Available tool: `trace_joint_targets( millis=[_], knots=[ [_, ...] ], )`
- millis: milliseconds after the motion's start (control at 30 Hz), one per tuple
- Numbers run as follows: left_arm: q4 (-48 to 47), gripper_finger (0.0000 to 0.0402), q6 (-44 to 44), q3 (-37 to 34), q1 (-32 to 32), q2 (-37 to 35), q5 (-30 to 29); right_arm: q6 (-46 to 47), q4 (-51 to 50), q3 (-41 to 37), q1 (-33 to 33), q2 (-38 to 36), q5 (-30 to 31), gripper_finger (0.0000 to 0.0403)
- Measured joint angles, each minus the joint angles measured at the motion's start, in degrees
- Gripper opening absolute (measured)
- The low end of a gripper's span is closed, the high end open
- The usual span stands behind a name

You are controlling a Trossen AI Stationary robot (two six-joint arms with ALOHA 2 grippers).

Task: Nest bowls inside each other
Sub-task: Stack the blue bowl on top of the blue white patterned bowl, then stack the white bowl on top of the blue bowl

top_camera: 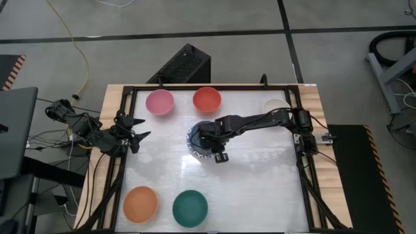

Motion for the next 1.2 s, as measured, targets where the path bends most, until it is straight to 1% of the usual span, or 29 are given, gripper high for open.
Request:
trace_joint_targets(
  millis=[67, 167, 567, 667, 800, 933, 1200],
  knots=[
    [0.00, 0.0279, 0.00, 0.00, 0.00, 0.00, 0.00, 2.53, 0.90, 0.00, -0.32, 0.00, 0.04, 0.0103],
    [0.02, 0.0279, -0.01, 0.00, 0.01, 0.00, 0.00, 3.77, 1.05, 0.01, -0.60, 0.00, 0.04, 0.0113],
    [0.00, 0.0279, -0.01, 0.00, 0.00, 0.00, 0.02, 3.76, 1.07, 0.00, -0.06, 0.00, -0.22, 0.0112],
    [0.00, 0.0279, -0.02, 0.00, 0.02, 0.02, 0.02, 5.92, 1.07, 0.01, -0.11, 0.00, -0.13, 0.0112],
    [0.00, 0.0279, -0.02, 0.00, 0.00, 0.00, 0.02, 8.62, 1.07, 0.01, -0.17, 0.00, 2.15, 0.0116],
    [0.01, 0.0279, -0.01, 0.00, 0.00, 0.00, 0.02, 9.29, 1.09, 0.00, -0.30, 0.00, 2.45, 0.0140],
    [0.02, 0.0279, -0.02, 0.00, 0.02, 0.00, 0.02, 10.86, 1.24, 0.01, -0.37, 0.00, 2.66, 0.0214]
  ],
)
